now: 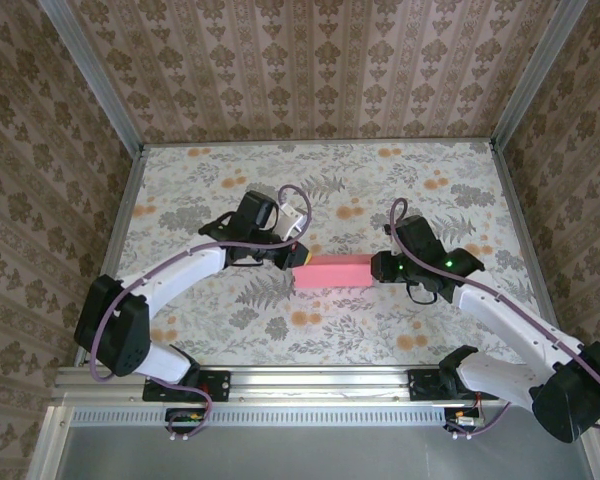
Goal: Fold the paper box
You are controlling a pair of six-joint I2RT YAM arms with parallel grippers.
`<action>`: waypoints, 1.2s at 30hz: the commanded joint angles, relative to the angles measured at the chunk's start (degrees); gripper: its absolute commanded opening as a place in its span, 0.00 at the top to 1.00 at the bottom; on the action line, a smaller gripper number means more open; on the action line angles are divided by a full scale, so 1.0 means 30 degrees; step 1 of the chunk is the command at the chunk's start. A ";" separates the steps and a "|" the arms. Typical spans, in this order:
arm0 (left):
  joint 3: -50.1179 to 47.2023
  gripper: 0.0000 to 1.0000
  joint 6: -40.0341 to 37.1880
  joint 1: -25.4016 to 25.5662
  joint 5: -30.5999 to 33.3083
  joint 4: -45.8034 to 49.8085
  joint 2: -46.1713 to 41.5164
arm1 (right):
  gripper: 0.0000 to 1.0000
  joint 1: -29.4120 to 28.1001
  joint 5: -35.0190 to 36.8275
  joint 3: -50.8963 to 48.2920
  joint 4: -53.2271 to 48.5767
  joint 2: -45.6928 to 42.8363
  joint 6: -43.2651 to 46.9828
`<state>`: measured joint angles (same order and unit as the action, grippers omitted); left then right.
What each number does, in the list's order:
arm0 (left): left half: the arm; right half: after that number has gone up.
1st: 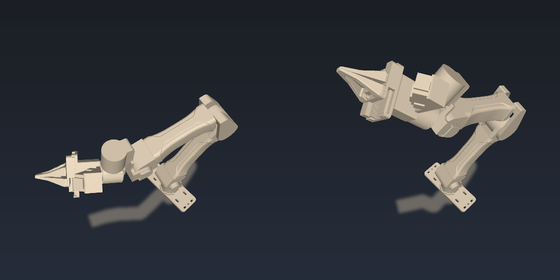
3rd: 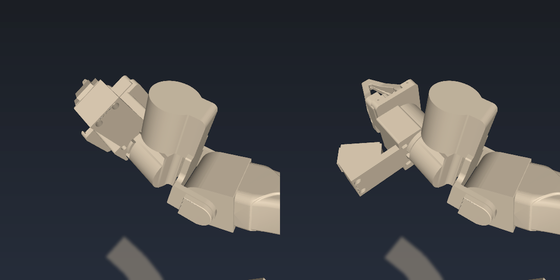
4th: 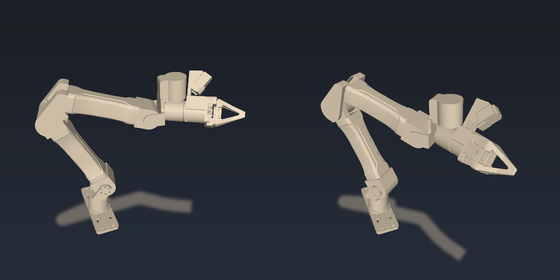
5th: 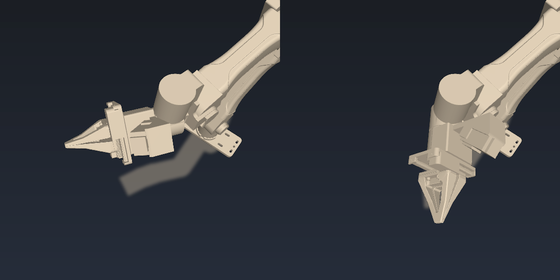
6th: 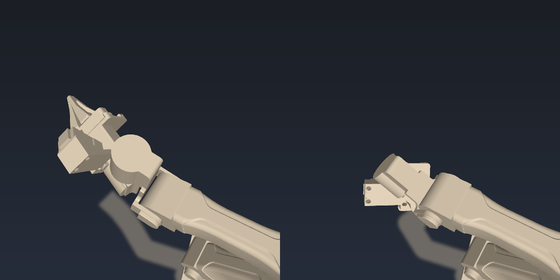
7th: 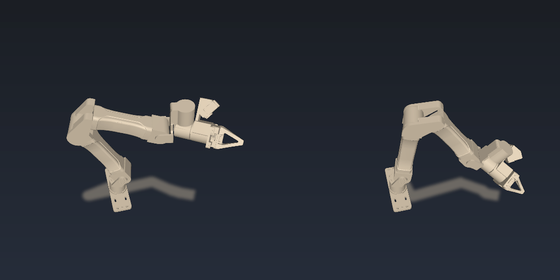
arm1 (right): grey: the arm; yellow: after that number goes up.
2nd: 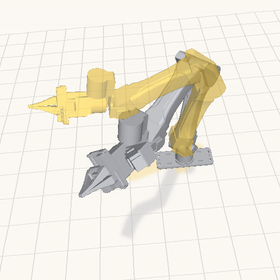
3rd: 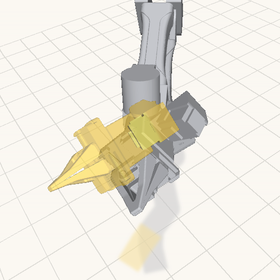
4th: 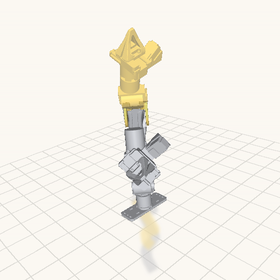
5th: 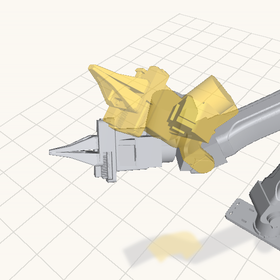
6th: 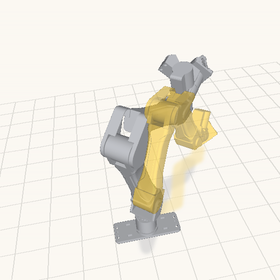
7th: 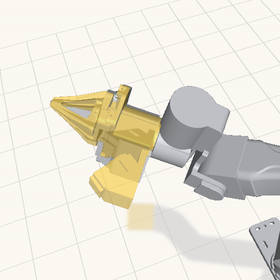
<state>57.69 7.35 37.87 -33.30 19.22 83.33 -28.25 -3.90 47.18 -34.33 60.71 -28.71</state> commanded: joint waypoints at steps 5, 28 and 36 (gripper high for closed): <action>-0.0875 0.96 -0.0137 0.0458 0.0813 -0.0243 -0.0210 | 0.80 0.1098 -0.2597 0.2049 -0.0425 -0.0764 0.0140; -0.1086 0.96 -0.0380 0.0569 0.1293 -0.0023 -0.0531 | 0.99 0.3496 -0.6688 -0.0595 0.2876 0.1627 0.0315; -0.0679 0.95 -0.0049 0.0537 0.1210 0.0096 -0.0688 | 1.00 0.3513 -0.6371 -0.1745 0.3358 0.1561 0.0019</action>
<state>55.90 7.33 39.35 -30.28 16.45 82.30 -17.65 -22.61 44.16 -22.85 65.12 -28.56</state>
